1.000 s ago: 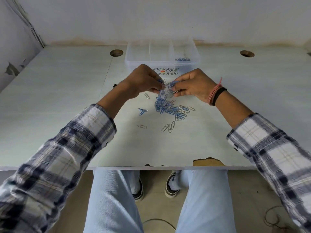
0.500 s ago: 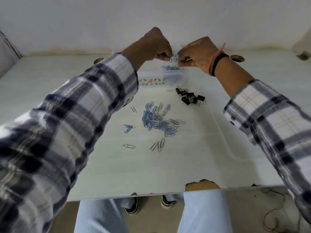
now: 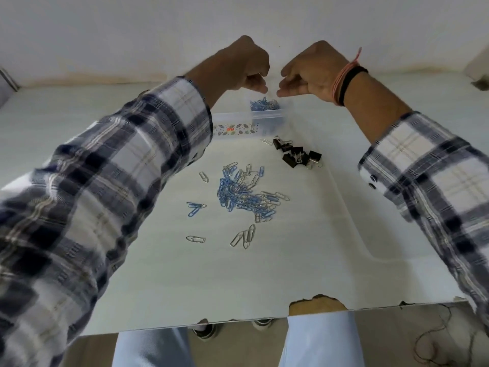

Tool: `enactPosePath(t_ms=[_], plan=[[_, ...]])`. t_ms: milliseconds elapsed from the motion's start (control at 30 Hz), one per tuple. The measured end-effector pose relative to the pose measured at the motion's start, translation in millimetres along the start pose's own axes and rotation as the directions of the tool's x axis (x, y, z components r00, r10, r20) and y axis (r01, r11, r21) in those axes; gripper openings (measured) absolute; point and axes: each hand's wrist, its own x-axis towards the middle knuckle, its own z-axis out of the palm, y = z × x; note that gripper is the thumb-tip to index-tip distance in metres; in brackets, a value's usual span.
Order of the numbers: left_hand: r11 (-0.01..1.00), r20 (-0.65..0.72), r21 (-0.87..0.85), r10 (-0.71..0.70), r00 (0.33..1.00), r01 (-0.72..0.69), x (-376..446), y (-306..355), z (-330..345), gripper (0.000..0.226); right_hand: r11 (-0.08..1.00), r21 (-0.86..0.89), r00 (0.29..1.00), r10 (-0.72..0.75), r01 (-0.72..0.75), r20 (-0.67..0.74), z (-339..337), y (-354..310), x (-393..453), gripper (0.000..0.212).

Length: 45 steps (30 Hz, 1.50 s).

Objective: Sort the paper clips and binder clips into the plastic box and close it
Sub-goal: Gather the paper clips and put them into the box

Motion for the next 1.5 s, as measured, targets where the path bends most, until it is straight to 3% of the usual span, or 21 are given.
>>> enactPosePath(t_ms=[100, 300, 400, 467, 633, 800, 967, 1100, 1200, 1367, 1433, 1500], plan=[[0.997, -0.002, -0.039, 0.065, 0.998, -0.065, -15.3, -4.2, -7.6, 0.029, 0.999, -0.009, 0.999, -0.041, 0.041, 0.009, -4.1, 5.0, -20.8, 0.016], [0.986, 0.109, 0.136, 0.078, 0.991, -0.093, -84.9, -37.3, -18.6, 0.021, 0.945, -0.324, 0.985, 0.016, 0.041, 0.17, 12.4, 38.1, -63.0, 0.018], [0.975, 0.134, 0.207, 0.052, 0.99, -0.079, -107.6, -58.3, -17.6, 0.023, 0.818, -0.572, 0.997, -0.016, 0.056, 0.074, 22.6, 54.2, -65.0, 0.016], [0.967, 0.136, 0.245, 0.036, 0.99, -0.069, -118.2, -72.7, -16.7, 0.023, 0.761, -0.646, 0.997, -0.074, 0.066, 0.016, 23.4, 59.9, -65.6, 0.018], [0.94, 0.079, 0.335, 0.041, 0.996, -0.066, -124.9, -103.2, -15.2, 0.011, 0.738, -0.666, 0.989, -0.145, 0.11, 0.003, 29.9, 68.0, -65.3, 0.022], [0.892, 0.047, 0.442, 0.081, 0.996, -0.093, -124.6, -117.9, -16.2, 0.019, 0.657, -0.716, 0.97, -0.203, 0.236, 0.133, 49.7, 69.3, -69.5, 0.035], [0.889, -0.053, 0.457, 0.067, 0.996, -0.035, -119.0, -125.7, -21.4, 0.026, 0.555, -0.767, 0.947, -0.196, 0.321, 0.255, 57.9, 69.3, -76.4, 0.041], [0.896, -0.066, 0.44, 0.089, 0.994, -0.051, -121.4, -133.3, -31.1, 0.018, 0.604, -0.694, 0.909, -0.14, 0.392, 0.393, 54.4, 61.5, -86.1, 0.044], [0.879, -0.119, 0.476, 0.103, 0.988, -0.034, -125.3, -139.2, -36.2, 0.028, 0.583, -0.712, 0.915, -0.158, 0.39, 0.372, 52.2, 62.1, -86.2, 0.044], [0.811, -0.032, 0.582, 0.096, 0.995, -0.059, -148.3, -136.1, -23.8, 0.029, 0.484, -0.782, 0.914, -0.11, 0.392, 0.39, 67.1, 72.4, -97.6, 0.047], [0.808, 0.01, 0.583, 0.094, 0.996, -0.082, -154.0, -135.7, -16.6, 0.02, 0.474, -0.77, 0.896, -0.109, 0.428, 0.431, 70.9, 72.3, -102.0, 0.045], [0.852, 0.046, 0.515, 0.09, 0.995, -0.101, -160.3, -135.7, -15.3, 0.026, 0.491, -0.745, 0.878, -0.093, 0.451, 0.47, 71.8, 66.3, -108.8, 0.048]])
